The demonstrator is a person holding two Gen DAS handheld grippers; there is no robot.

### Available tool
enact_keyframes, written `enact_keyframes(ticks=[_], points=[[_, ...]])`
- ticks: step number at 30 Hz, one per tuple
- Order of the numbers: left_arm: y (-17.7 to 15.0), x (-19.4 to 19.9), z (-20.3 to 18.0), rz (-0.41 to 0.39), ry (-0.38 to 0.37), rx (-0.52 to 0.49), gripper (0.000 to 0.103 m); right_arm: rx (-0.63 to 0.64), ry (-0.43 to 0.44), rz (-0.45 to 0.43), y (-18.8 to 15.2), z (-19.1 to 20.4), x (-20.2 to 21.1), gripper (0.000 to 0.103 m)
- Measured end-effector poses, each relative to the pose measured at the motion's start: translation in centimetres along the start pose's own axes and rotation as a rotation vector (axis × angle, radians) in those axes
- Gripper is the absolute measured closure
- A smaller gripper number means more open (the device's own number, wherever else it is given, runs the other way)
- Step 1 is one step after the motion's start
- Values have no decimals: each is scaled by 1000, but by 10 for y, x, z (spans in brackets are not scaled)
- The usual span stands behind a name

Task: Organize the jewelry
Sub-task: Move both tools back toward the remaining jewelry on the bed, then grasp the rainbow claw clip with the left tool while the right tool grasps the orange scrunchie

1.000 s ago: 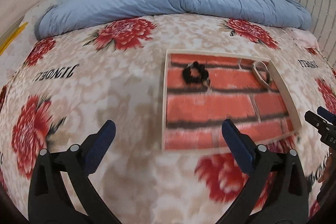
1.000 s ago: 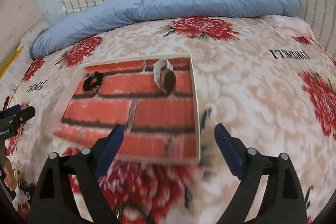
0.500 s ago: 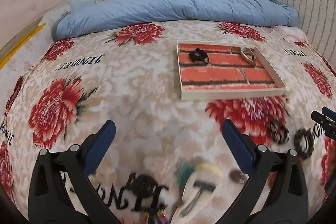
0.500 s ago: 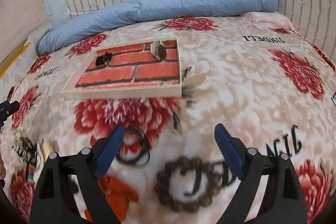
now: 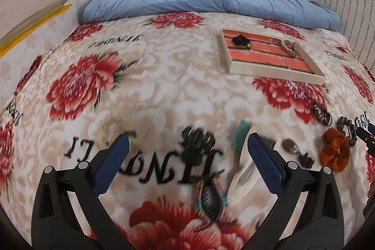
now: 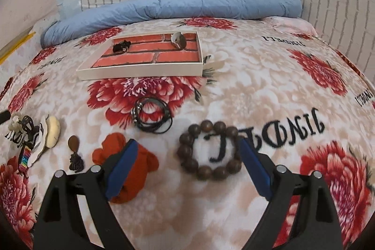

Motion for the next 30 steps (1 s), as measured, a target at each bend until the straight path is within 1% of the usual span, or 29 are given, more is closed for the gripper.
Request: enact_keyframes(ticks=[3, 8, 11, 19, 21, 23, 28, 30], points=[[-18, -8, 7, 16, 3, 17, 5, -16, 0, 3, -9, 1, 2, 17], [-41, -22, 7, 44, -20, 11, 5, -4, -18, -1, -15, 7, 2, 17], [-51, -30, 5, 62, -19, 1, 5, 3, -30, 11, -18, 11, -3, 17], [-61, -35, -4, 61, -35, -32, 5, 36, -35, 36, -21, 22, -13, 17], [-65, -37, -7, 63, -51, -47, 5, 44, -33, 40, -21, 24, -16, 17], [-67, -42, -11, 75, -41, -63, 5, 55, -39, 55, -22, 27, -21, 17], [-66, -48, -9, 94, -64, -58, 8, 52, -30, 78, -24, 27, -30, 18], [-66, -52, -7, 106, -72, -51, 12, 54, -20, 89, -25, 28, -32, 18]])
Point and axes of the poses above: each gripper's, at about its wrist camera, not at the fingertips, and x roughly against the way its jaws point, z to its left, y to its top, the point moved 1 cm from there along -x, roughly the way its jaws point, and after that the axes turned 12 degrees about z, right-handed, at the moved point
